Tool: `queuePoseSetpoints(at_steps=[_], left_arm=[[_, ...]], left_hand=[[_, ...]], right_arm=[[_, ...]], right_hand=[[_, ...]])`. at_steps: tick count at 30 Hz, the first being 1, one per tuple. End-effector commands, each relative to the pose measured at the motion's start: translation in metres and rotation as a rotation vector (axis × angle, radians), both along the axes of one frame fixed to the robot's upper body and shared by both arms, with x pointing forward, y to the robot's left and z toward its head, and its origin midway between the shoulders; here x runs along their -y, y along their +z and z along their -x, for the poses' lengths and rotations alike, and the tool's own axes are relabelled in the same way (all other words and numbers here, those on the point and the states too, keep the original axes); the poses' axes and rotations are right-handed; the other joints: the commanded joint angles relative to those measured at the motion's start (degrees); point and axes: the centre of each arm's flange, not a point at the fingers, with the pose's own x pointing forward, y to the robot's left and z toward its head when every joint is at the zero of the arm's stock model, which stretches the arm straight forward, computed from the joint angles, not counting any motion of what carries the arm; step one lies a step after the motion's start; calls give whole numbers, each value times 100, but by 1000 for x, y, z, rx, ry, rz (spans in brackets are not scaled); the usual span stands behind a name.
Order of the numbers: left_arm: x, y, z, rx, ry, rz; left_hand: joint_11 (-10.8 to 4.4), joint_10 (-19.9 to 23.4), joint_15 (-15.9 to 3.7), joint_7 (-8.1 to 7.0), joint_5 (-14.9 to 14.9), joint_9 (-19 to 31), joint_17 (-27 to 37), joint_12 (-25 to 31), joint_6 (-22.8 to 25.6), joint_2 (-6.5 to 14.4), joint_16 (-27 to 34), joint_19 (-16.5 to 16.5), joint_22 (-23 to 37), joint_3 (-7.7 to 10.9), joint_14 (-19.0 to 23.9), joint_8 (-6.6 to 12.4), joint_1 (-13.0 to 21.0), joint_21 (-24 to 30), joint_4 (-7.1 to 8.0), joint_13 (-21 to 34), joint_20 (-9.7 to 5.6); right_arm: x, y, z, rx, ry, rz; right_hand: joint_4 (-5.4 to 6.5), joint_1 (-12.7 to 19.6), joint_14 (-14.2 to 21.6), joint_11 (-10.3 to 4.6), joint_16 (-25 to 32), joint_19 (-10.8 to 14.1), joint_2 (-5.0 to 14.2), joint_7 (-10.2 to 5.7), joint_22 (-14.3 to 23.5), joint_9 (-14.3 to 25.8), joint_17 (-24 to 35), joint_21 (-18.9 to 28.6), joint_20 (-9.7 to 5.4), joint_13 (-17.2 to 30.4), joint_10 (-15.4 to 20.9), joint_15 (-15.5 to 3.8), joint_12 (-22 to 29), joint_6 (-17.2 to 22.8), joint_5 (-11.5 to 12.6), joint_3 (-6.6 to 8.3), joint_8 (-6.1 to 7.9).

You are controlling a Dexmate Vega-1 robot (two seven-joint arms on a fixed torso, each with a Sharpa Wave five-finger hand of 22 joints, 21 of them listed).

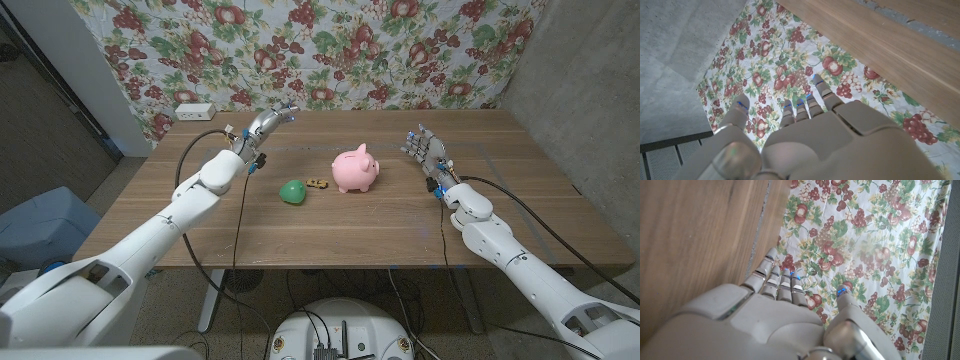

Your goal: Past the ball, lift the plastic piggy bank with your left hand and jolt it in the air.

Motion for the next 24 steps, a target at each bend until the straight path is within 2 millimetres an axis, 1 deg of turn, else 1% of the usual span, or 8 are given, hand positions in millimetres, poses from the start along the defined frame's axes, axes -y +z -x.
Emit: queuePoseSetpoints(at_steps=[1,24], left_arm=[[13,12,6,43,-13,-99],[38,26,20,144,0,-285]], left_hand=[[-20,25,-50,-9,-14,31,22,26,32,-49,-4,36,16,7,-1,-3,57,-11,-25,18,-23],[-48,37,-84,-17,-15,32,21,7,44,-88,-8,62,18,-20,3,-20,77,-63,-25,20,-33]], right_arm=[[1,-2,0,2,0,-6],[1,-9,8,6,-1,-23]], right_hand=[[-45,-12,60,-18,47,25,26,-13,17,29,19,-15,-15,18,40,9,34,51,37,20,13],[-50,-18,62,-20,52,49,34,-15,19,30,8,-73,-13,17,46,12,31,56,38,18,10]])
